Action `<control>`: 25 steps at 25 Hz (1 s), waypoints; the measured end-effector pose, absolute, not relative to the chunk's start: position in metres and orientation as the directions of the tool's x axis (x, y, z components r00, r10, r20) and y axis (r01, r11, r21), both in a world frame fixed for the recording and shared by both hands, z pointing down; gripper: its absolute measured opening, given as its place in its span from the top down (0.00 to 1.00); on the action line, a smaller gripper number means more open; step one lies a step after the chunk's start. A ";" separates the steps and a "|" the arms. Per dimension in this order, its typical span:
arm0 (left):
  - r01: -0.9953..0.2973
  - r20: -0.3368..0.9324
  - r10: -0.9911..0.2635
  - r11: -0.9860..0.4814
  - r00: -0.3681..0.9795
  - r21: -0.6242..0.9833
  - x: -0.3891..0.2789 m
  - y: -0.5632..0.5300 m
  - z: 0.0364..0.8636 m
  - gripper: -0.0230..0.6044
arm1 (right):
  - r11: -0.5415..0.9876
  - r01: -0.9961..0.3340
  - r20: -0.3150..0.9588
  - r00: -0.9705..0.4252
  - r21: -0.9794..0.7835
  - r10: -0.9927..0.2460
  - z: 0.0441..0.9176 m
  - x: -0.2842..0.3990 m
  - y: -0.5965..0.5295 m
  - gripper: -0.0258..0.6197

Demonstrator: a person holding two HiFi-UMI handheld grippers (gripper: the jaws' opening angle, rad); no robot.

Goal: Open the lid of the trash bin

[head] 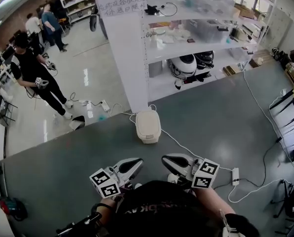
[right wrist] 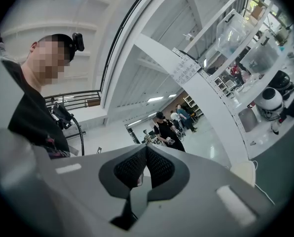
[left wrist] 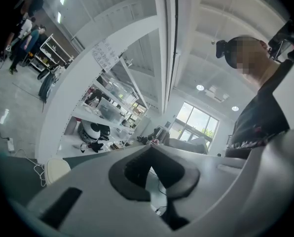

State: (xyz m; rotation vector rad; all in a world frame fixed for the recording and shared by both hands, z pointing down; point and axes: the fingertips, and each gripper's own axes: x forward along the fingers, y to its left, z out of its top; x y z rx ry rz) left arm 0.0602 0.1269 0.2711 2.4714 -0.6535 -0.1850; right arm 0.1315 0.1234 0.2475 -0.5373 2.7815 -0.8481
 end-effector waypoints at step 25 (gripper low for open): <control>-0.397 0.024 -0.482 -0.692 0.876 0.603 0.002 0.137 0.303 0.97 | 0.681 -0.407 0.044 -0.874 -0.609 -0.483 0.277 0.084 0.122 0.96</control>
